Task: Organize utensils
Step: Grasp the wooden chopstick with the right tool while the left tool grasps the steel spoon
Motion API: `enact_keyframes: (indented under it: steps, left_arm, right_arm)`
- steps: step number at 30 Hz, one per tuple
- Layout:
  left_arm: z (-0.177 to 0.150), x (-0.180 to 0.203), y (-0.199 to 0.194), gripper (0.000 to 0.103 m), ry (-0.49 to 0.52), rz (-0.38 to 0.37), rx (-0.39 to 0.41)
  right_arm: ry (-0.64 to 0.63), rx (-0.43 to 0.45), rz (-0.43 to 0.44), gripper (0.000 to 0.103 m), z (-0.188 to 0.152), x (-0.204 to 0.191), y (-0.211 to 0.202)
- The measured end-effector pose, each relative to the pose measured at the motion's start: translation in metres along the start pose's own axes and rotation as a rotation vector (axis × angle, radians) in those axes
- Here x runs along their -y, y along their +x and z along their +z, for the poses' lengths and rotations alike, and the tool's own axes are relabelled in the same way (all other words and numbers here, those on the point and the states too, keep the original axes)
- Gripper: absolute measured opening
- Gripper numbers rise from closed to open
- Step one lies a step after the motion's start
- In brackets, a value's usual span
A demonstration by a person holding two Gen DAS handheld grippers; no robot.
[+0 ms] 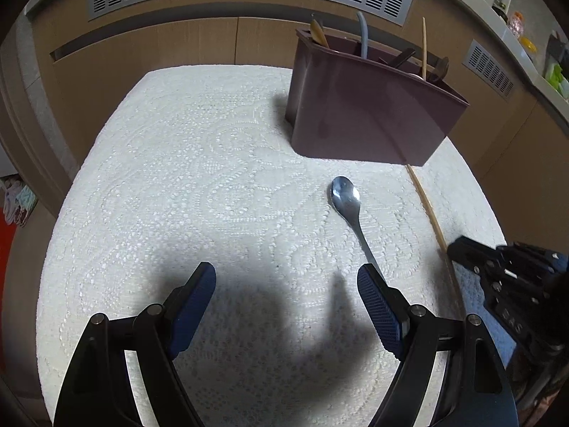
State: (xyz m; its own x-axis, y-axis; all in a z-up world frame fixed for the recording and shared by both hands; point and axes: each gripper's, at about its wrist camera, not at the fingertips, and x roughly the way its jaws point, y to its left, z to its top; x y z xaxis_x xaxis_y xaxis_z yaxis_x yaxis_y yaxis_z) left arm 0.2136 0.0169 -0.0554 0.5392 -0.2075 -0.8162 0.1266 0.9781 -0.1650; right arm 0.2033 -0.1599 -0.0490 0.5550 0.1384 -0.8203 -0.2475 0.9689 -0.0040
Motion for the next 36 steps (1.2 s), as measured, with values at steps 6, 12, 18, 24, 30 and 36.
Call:
enact_keyframes:
  steps: [6, 12, 18, 24, 30, 36]
  left_arm:
    - [0.012, 0.020, 0.007, 0.082, 0.030, -0.076, -0.008]
    - [0.037, 0.045, 0.032, 0.081, 0.056, -0.064, -0.055]
    - [0.052, 0.067, 0.053, 0.075, 0.107, -0.012, -0.073]
    - [0.056, 0.077, 0.064, 0.055, 0.158, 0.019, -0.075]
    - [0.043, 0.076, 0.055, 0.043, 0.210, 0.013, -0.061]
    - [0.021, 0.060, 0.037, 0.043, 0.238, 0.008, -0.068]
  right_arm:
    - [0.010, 0.000, 0.025, 0.006, -0.029, 0.004, -0.023]
    - [0.045, 0.041, 0.003, 0.007, -0.043, 0.020, -0.037]
    - [0.062, 0.060, -0.007, 0.009, -0.047, 0.026, -0.036]
    - [0.070, 0.053, -0.028, 0.030, -0.050, 0.031, -0.031]
    - [0.072, 0.042, -0.006, 0.030, -0.047, 0.029, -0.029]
    - [0.071, 0.008, 0.045, 0.030, -0.035, 0.019, -0.016]
